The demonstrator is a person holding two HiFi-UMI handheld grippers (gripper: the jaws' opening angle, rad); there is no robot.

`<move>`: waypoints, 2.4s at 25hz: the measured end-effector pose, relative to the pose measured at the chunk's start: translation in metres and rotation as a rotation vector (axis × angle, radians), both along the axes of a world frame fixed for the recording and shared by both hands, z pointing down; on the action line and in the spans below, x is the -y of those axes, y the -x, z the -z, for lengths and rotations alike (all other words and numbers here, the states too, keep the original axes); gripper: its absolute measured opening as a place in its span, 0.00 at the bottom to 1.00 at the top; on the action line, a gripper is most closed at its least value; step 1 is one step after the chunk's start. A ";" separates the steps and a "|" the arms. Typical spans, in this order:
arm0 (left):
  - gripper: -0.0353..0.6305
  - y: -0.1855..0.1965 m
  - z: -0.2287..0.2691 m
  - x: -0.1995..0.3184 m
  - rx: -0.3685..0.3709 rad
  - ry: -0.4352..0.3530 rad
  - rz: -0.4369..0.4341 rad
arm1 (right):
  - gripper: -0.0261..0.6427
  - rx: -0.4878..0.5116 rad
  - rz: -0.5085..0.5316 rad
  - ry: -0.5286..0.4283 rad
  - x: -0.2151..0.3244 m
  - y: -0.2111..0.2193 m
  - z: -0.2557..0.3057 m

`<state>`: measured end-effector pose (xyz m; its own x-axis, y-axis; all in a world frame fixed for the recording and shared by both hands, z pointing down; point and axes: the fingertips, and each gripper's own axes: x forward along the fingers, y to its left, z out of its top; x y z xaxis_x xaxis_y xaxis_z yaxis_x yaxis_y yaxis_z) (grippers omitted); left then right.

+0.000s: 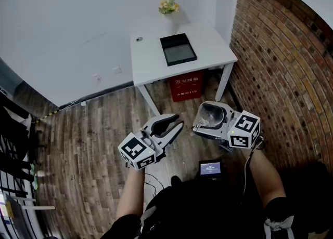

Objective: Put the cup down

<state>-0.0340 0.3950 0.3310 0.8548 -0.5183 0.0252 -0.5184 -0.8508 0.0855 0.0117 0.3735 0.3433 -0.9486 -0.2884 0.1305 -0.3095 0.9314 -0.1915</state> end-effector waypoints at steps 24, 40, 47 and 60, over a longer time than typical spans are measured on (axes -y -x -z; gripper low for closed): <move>0.18 -0.060 -0.021 0.041 0.020 0.026 0.081 | 0.65 0.017 0.030 0.033 0.049 -0.066 -0.021; 0.18 -0.055 -0.035 0.107 0.008 0.041 0.072 | 0.65 0.005 0.002 0.047 0.108 -0.070 -0.035; 0.18 -0.039 -0.041 0.167 0.001 0.034 0.037 | 0.65 0.002 -0.039 0.042 0.165 -0.058 -0.035; 0.18 0.017 -0.032 0.304 -0.010 0.038 -0.031 | 0.65 -0.002 -0.114 0.046 0.296 -0.005 -0.024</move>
